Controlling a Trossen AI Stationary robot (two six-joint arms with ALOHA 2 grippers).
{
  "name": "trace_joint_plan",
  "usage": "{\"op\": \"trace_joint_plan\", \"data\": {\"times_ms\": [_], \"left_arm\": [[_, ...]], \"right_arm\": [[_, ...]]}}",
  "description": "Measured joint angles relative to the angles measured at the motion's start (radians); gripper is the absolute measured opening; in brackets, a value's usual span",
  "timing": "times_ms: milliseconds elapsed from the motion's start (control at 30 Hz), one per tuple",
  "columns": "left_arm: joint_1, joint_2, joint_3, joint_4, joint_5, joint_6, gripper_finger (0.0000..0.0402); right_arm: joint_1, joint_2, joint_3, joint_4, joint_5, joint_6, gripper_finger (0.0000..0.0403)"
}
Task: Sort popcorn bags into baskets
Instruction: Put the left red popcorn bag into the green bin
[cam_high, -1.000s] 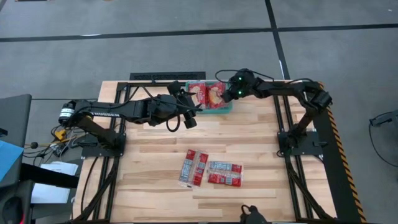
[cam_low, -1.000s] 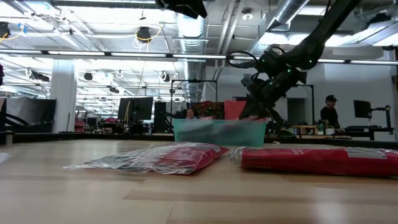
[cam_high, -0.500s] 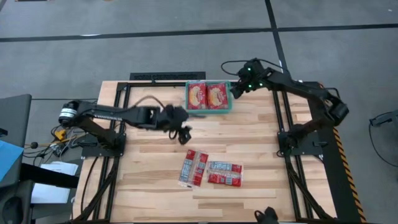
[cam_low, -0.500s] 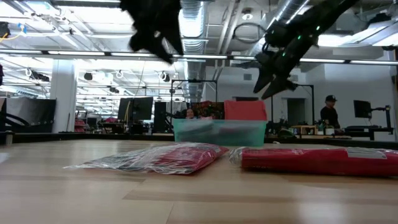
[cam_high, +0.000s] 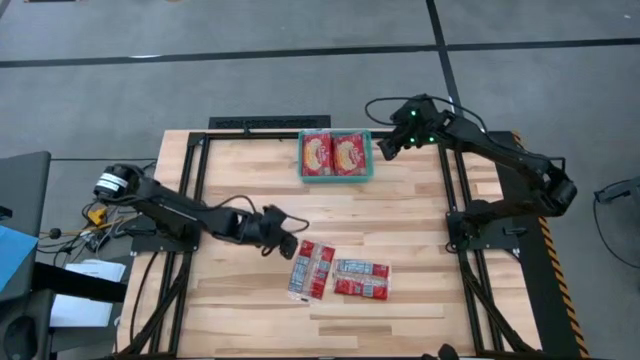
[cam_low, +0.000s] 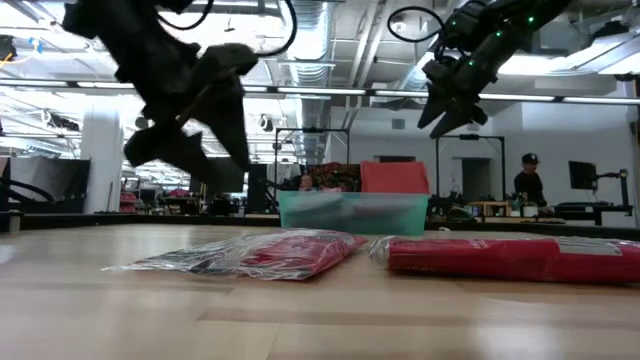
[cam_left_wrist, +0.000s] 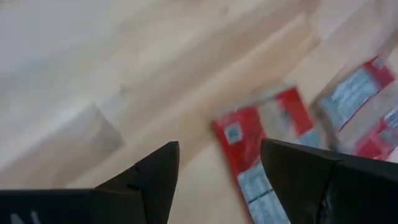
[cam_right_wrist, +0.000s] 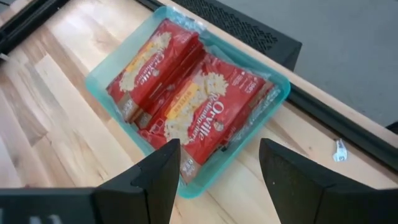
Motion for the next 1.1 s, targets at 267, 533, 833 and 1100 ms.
{"op": "trace_joint_plan", "data": {"times_ms": [267, 533, 833, 1100], "left_arm": [[-0.083, 0.229, 0.125, 0.041, -0.008, -0.042, 0.0226], [-0.084, 0.428, 0.321, -0.102, -0.015, -0.095, 0.0227], [-0.082, 0.514, 0.392, -0.157, 0.066, -0.159, 0.0148], [-0.064, 0.513, 0.392, -0.115, 0.107, -0.034, 0.0007]], "right_arm": [[0.007, 0.0, -0.013, -0.009, -0.006, 0.0, 0.024], [0.023, -0.001, -0.021, -0.011, -0.011, 0.003, 0.024], [0.07, -0.001, -0.021, -0.034, -0.036, 0.002, 0.024], [0.122, -0.001, -0.021, -0.077, -0.146, 0.004, 0.024]]}}
